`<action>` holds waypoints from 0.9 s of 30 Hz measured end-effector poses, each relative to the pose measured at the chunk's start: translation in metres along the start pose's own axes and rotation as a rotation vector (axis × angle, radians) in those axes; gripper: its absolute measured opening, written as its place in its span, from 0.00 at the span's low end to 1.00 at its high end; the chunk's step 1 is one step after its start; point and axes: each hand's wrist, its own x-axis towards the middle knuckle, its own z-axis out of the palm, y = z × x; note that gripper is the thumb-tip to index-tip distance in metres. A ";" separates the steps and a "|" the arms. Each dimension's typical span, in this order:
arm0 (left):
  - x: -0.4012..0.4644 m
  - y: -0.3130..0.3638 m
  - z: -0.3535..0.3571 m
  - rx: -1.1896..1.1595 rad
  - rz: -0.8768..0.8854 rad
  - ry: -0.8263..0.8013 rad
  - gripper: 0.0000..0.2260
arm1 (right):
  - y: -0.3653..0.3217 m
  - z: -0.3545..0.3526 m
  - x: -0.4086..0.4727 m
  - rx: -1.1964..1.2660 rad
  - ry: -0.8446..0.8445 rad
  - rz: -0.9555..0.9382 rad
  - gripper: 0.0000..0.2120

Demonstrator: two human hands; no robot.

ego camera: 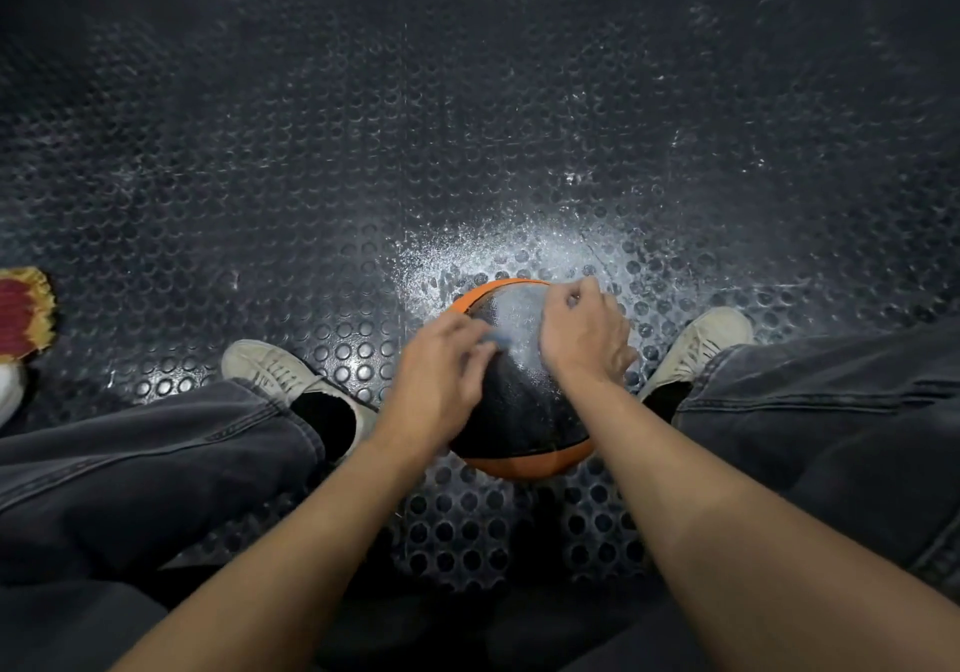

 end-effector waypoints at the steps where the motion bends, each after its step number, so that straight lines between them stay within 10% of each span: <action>1: 0.014 -0.007 -0.001 0.009 -0.098 0.058 0.08 | 0.000 0.001 -0.002 -0.011 -0.002 -0.013 0.10; 4: 0.029 -0.016 -0.002 0.047 -0.265 0.102 0.08 | -0.004 0.007 -0.011 -0.042 0.026 -0.014 0.09; 9: -0.011 -0.002 -0.007 0.003 -0.027 0.015 0.08 | -0.001 0.004 -0.009 -0.063 0.020 -0.090 0.13; 13: 0.034 -0.018 -0.009 0.049 -0.344 0.103 0.08 | 0.004 0.010 -0.020 -0.125 -0.039 -0.381 0.18; 20: -0.020 0.001 -0.010 0.005 -0.054 0.048 0.08 | -0.009 0.008 -0.015 -0.155 -0.073 -0.371 0.17; 27: 0.021 -0.014 -0.004 0.058 -0.241 0.099 0.09 | -0.006 0.007 -0.020 -0.169 -0.073 -0.355 0.19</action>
